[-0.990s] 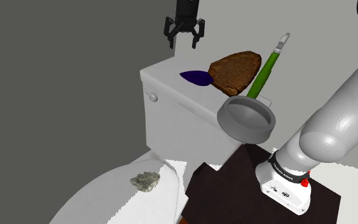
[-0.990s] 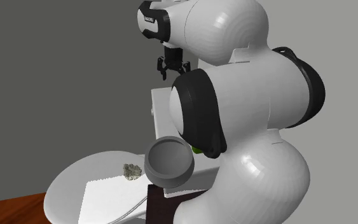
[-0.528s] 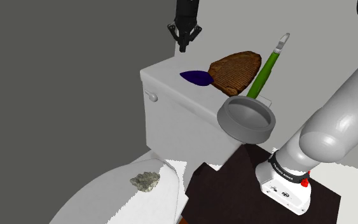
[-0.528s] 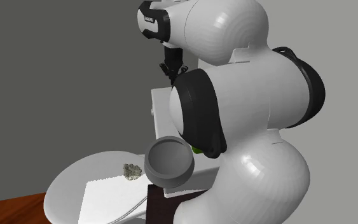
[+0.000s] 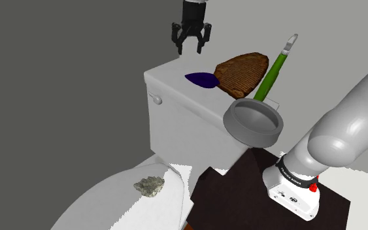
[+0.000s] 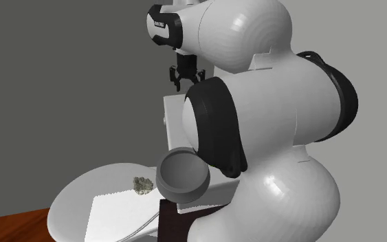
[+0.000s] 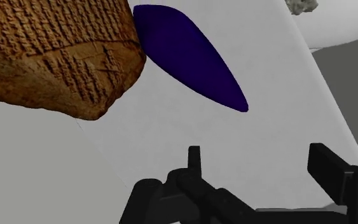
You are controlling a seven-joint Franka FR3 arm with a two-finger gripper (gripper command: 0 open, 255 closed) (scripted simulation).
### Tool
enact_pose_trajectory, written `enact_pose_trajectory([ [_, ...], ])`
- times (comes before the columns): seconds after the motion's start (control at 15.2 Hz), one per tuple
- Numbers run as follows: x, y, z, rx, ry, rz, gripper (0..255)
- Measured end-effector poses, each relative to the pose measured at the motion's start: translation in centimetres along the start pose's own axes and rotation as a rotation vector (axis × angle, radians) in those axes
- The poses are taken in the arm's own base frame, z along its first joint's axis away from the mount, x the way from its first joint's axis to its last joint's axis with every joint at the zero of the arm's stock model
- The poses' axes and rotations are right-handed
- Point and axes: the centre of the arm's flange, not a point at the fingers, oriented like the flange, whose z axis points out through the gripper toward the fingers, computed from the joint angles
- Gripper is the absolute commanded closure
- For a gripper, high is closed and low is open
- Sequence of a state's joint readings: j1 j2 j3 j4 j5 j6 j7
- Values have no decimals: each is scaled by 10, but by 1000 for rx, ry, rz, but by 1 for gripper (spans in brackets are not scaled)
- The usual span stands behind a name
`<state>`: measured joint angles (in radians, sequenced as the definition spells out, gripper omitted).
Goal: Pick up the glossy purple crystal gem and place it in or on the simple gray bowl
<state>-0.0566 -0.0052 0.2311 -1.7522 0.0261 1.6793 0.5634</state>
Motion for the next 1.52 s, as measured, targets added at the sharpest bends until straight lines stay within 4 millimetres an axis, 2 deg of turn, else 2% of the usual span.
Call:
enact_pose_trajectory([
  [0.13, -18, 2, 14, -24, -7, -154, 0],
  [0.4, -54, 19, 43, -76, -23, -495, 0],
  [0.46, -56, 21, 48, -84, -25, -548, 0],
  [0.99, -62, 29, 88, -91, -30, -603, 0],
  [1.39, -62, 29, 92, -91, -29, -603, 0],
  [1.45, -62, 29, 92, -91, -29, -603, 255],
  [1.52, -62, 29, 92, -91, -29, -603, 255],
])
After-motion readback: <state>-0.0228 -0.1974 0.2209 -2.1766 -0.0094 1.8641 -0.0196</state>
